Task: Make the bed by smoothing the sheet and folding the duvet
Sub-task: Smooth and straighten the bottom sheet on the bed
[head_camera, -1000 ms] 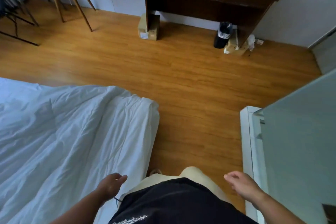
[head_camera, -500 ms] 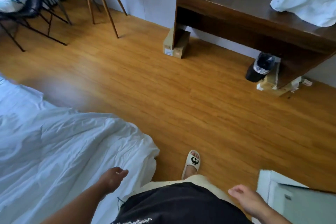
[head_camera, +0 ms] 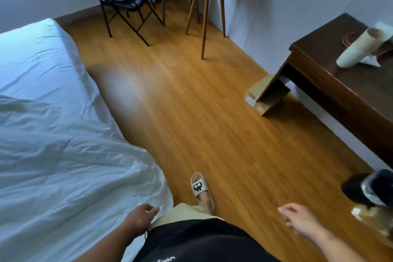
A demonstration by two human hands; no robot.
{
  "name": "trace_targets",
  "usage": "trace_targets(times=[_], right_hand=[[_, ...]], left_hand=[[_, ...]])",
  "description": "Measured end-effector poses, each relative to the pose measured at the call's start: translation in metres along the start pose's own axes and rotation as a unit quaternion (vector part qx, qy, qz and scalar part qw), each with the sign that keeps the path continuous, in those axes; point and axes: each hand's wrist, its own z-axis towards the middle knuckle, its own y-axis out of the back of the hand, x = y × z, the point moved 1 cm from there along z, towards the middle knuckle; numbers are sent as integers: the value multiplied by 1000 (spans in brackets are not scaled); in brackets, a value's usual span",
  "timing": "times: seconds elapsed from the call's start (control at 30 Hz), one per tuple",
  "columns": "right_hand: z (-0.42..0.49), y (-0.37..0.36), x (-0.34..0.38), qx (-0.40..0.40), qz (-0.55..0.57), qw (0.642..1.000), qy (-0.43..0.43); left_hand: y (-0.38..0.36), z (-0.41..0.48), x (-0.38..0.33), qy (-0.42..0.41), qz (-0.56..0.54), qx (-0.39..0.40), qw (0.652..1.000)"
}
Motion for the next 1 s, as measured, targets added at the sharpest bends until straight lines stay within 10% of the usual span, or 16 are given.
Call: trace_targets(times=[0.57,1.0], right_hand=[[187,76,441,84,-166,978,98],[258,48,869,135,-352,903,206]], left_hand=[[191,126,-218,49,-126,-81,988],[329,196,-290,185,-339,-170,907]])
